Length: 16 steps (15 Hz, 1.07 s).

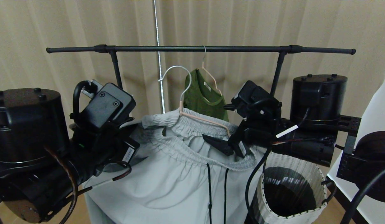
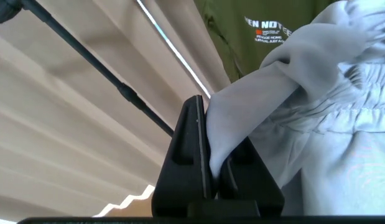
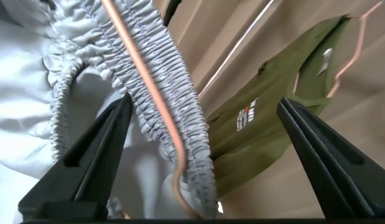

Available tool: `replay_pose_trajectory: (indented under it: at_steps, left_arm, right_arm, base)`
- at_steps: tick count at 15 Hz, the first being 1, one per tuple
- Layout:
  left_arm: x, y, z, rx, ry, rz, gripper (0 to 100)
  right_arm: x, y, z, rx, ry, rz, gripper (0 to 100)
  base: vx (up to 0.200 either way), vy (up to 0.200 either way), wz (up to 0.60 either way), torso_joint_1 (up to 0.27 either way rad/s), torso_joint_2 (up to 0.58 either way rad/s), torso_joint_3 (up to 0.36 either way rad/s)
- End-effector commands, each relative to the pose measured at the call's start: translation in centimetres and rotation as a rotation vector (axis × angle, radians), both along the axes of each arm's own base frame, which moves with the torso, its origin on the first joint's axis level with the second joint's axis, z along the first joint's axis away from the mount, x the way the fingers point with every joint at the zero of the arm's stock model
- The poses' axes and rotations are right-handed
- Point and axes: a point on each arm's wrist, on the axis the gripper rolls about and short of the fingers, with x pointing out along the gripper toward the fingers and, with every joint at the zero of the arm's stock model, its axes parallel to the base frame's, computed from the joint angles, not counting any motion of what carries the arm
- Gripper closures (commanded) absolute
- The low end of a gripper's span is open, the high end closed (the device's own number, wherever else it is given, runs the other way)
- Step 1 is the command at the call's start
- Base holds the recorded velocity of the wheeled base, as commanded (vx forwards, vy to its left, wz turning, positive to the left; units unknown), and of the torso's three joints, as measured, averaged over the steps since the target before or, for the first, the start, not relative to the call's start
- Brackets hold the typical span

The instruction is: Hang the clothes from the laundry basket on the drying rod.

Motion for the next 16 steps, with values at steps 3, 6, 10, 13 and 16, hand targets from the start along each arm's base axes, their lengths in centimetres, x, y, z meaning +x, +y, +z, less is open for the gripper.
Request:
replay_pose_trajectory:
  at_steps: [3, 6, 10, 13, 16]
  left_arm:
    - [-0.20, 0.10, 0.25, -0.008, -0.008, -0.005, 100]
    - [-0.40, -0.15, 0.25, -0.008, -0.008, -0.019, 100]
    - [-0.38, -0.12, 0.25, -0.008, -0.008, -0.017, 100]
    - [-0.33, -0.16, 0.13, -0.007, -0.004, -0.017, 100]
    - [-0.31, -0.04, -0.08, -0.005, 0.002, -0.012, 100]
  right_arm:
    - [0.16, 0.29, -0.42, -0.008, 0.009, 0.004, 0]
    - [-0.30, 0.88, -0.47, -0.009, 0.010, 0.027, 100]
    - [-0.45, 0.88, -0.50, -0.009, 0.012, 0.030, 100]
    - [-0.57, 0.77, -0.43, -0.008, 0.011, 0.030, 100]
    - [-0.69, 0.67, -0.46, -0.007, 0.012, 0.030, 100]
  base:
    - [0.000, 0.000, 0.00, 0.000, 0.00, 0.000]
    - [0.000, 0.000, 0.00, 0.000, 0.00, 0.000]
    - [0.000, 0.000, 0.00, 0.000, 0.00, 0.000]
    - [0.000, 0.000, 0.00, 0.000, 0.00, 0.000]
    - [0.000, 0.000, 0.00, 0.000, 0.00, 0.000]
